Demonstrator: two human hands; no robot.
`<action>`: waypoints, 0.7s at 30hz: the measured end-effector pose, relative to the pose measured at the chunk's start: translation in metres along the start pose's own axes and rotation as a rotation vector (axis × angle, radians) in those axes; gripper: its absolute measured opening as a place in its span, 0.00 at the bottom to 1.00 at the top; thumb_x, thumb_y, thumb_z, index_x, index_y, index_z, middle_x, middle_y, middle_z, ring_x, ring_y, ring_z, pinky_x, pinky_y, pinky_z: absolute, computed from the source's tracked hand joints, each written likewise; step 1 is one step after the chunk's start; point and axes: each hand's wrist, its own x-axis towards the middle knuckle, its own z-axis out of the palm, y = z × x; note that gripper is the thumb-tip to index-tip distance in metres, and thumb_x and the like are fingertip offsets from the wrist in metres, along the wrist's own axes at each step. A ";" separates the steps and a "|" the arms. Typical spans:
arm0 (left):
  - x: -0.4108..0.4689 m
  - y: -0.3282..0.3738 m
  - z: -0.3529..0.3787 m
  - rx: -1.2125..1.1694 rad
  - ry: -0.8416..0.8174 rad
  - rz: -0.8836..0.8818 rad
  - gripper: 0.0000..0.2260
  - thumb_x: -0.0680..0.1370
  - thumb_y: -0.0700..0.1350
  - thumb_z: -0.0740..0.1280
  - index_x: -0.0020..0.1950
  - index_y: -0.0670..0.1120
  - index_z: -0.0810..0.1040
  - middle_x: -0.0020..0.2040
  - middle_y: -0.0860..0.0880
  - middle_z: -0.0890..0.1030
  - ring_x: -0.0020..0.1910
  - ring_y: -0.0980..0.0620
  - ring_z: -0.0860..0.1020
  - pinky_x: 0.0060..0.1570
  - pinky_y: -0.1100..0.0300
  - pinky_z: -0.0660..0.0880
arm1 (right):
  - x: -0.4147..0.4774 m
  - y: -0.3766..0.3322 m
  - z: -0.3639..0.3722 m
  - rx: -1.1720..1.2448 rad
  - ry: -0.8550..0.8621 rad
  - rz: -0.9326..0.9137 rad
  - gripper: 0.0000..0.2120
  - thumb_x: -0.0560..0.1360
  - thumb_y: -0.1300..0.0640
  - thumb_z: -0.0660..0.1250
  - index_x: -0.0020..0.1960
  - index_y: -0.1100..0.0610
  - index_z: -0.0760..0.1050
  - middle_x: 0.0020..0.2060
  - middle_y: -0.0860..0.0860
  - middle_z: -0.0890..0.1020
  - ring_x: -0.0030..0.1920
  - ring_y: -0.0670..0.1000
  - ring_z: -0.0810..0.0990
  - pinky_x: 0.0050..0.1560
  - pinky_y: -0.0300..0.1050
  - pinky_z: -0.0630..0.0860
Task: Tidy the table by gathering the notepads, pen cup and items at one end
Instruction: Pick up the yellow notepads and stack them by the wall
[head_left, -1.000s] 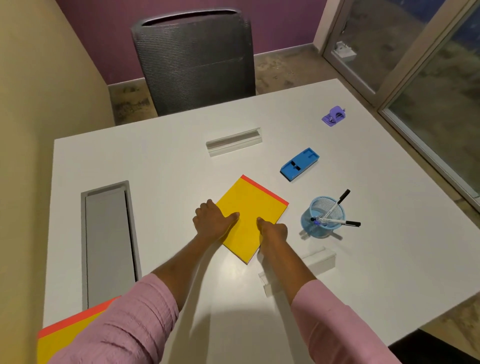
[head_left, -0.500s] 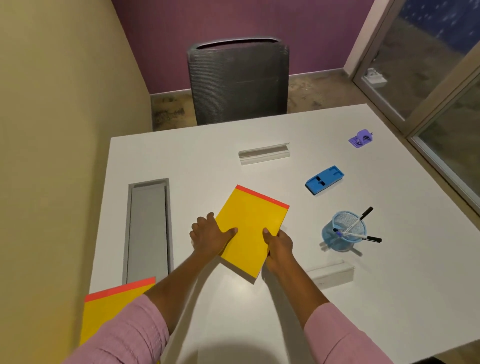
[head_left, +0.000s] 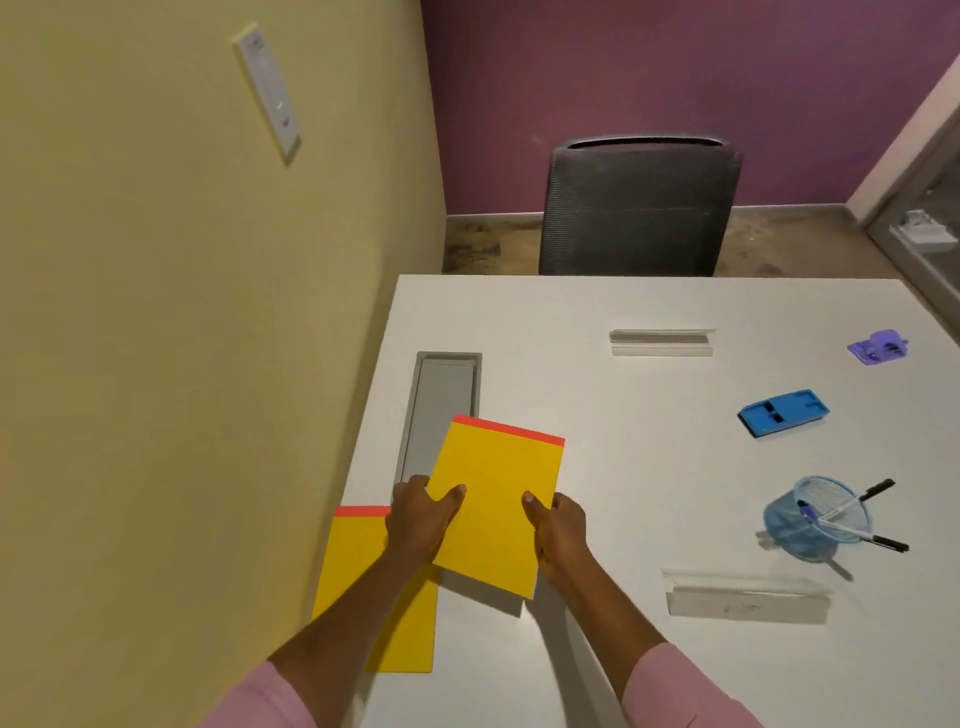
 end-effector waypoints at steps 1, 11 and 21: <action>-0.004 -0.011 -0.007 0.003 0.015 -0.025 0.31 0.72 0.61 0.70 0.66 0.42 0.72 0.63 0.40 0.73 0.61 0.40 0.74 0.58 0.46 0.74 | -0.006 0.004 0.010 -0.013 -0.022 -0.013 0.09 0.77 0.55 0.69 0.53 0.60 0.78 0.47 0.57 0.83 0.45 0.58 0.82 0.51 0.56 0.79; -0.023 -0.084 -0.045 0.162 0.124 -0.193 0.30 0.77 0.61 0.62 0.69 0.40 0.68 0.65 0.39 0.72 0.61 0.38 0.73 0.57 0.45 0.72 | -0.034 0.039 0.078 -0.306 -0.221 -0.008 0.21 0.80 0.49 0.62 0.68 0.59 0.68 0.64 0.59 0.76 0.61 0.59 0.76 0.64 0.56 0.73; -0.036 -0.121 -0.051 0.207 0.144 -0.293 0.25 0.78 0.57 0.61 0.65 0.39 0.68 0.62 0.39 0.74 0.58 0.40 0.74 0.54 0.49 0.73 | -0.040 0.073 0.098 -0.636 -0.245 0.015 0.25 0.78 0.44 0.63 0.68 0.57 0.66 0.65 0.59 0.69 0.65 0.60 0.71 0.65 0.53 0.71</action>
